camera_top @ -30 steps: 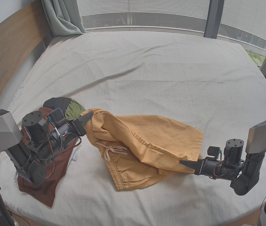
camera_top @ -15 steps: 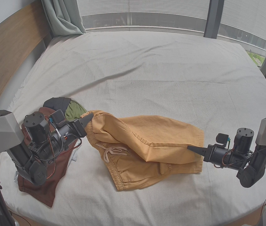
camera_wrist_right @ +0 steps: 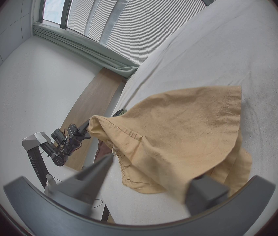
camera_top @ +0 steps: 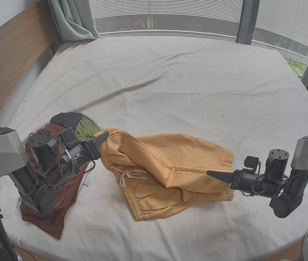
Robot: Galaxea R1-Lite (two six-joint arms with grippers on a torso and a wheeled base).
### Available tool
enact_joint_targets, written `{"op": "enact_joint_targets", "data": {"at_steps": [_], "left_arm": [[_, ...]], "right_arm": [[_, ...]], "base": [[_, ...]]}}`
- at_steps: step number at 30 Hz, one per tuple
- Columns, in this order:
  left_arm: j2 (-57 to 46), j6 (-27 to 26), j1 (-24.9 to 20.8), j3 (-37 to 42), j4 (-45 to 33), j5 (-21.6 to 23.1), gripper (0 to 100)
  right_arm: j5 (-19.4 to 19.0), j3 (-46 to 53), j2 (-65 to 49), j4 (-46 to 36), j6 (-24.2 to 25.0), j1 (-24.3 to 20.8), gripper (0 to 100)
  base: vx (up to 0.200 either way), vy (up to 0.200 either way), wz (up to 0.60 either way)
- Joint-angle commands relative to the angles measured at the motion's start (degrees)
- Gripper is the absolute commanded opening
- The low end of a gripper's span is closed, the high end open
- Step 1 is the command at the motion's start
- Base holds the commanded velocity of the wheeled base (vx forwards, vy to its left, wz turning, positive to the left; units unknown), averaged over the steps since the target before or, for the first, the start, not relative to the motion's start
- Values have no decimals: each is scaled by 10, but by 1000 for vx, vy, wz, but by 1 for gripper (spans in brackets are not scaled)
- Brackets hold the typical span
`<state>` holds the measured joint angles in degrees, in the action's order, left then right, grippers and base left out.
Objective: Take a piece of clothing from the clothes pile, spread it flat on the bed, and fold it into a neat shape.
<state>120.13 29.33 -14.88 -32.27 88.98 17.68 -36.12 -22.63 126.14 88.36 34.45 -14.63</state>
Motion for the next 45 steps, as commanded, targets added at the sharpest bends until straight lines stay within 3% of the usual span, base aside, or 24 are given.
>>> {"op": "enact_joint_targets", "data": {"at_steps": [1,16,17,33,45], "left_arm": [[-1,0,0,-1,1,0,0],[-1,0,-1,-1,1,0,0],[-1,0,-1,-2,1,0,0],[-16,3,6,-12,1,6,0],[-62,3,61,-36,1,103,0]], "right_arm": [[0,-2,23,1,-1,-15,100],[3,-15,32,2,-2,-19,100],[3,-15,32,2,-2,-19,0],[4,14,-19,1,-3,-18,0],[3,84,-116,-1,-3,-49,0]], "base": [[0,0,0],[0,0,0],[0,0,0],[0,0,0],[0,0,0]]}}
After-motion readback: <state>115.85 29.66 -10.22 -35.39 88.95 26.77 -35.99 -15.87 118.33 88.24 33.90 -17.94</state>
